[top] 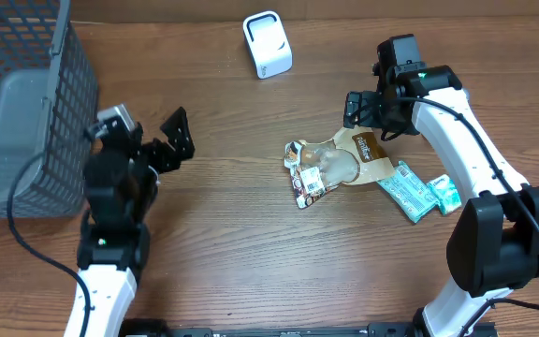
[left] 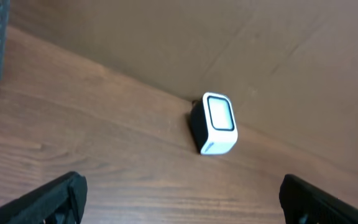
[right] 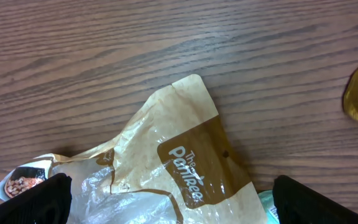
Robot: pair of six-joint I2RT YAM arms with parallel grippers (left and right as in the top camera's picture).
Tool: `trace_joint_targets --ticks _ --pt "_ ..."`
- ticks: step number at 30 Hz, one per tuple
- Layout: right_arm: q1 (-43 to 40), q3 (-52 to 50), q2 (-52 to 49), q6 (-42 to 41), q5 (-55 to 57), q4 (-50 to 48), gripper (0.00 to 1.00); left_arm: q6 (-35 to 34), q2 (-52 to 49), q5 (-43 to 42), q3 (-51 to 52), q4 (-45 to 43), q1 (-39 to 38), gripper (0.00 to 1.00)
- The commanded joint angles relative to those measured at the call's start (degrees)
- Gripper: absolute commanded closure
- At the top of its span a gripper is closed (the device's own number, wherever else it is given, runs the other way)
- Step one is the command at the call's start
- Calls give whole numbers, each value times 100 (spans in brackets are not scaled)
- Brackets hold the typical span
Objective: Scan the item barcode
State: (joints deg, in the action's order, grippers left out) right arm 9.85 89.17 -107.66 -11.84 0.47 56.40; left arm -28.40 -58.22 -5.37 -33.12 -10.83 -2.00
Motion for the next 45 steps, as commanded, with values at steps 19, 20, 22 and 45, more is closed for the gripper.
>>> trace_joint_targets --ticks 19,20,22,45 --pt "-11 -9 59 -13 76 -28 0 96 1668 452 2638 -1178 13 0" --pt "-11 -9 59 -13 76 -28 0 96 1751 457 2739 -1180 15 1" --pt "-11 -9 59 -13 76 -28 0 94 1915 522 2911 -1180 15 0" --pt "-11 -9 59 -13 76 -28 0 269 4798 1023 3285 1495 20 0"
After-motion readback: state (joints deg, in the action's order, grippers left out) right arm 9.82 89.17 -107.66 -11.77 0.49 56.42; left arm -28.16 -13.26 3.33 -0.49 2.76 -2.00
